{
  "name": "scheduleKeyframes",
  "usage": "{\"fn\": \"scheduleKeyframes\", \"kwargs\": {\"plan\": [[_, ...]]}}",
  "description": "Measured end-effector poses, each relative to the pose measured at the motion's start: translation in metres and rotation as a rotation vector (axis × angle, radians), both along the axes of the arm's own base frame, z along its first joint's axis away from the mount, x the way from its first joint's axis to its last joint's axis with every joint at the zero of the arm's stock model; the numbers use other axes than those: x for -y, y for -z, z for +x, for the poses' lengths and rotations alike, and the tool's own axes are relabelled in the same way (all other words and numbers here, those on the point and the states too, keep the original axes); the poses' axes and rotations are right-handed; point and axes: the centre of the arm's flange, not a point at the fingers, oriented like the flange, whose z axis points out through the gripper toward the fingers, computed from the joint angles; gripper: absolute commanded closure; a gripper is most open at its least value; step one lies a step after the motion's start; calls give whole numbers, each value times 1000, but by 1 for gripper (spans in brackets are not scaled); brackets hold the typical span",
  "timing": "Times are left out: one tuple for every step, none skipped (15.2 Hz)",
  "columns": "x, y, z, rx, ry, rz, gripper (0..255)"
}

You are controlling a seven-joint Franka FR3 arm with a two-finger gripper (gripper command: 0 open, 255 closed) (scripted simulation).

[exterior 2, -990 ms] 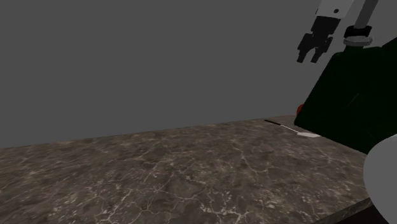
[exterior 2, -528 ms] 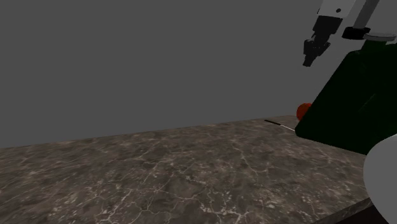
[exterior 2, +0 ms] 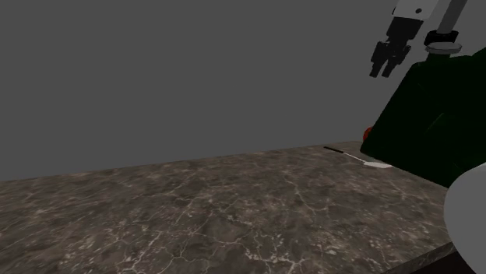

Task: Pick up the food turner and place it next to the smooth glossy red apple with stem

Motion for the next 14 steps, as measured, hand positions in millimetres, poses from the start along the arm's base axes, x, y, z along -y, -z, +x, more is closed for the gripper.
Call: {"fn": "scheduleKeyframes", "kwargs": {"plan": [[-2, 1, 4, 4, -1, -10, 0], [-5, 2, 6, 3, 1, -15, 0], [-9, 2, 8, 9, 4, -24, 0], [-9, 1, 12, 14, 8, -32, 0], [-8, -1, 8, 22, 12, -44, 0], [-2, -4, 13, 24, 20, -48, 0], [-2, -5, 14, 26, 18, -50, 0], [-2, -5, 14, 27, 18, -50, 0], [-3, -4, 17, 27, 17, -54, 0], [-4, -3, 20, 24, 17, -56, 0], [-8, -2, 25, 28, 18, -63, 0], [-9, -1, 27, 26, 19, -65, 0], [-10, -2, 31, 33, 23, -72, 0], [-12, -1, 32, 29, 26, -73, 0]]}}
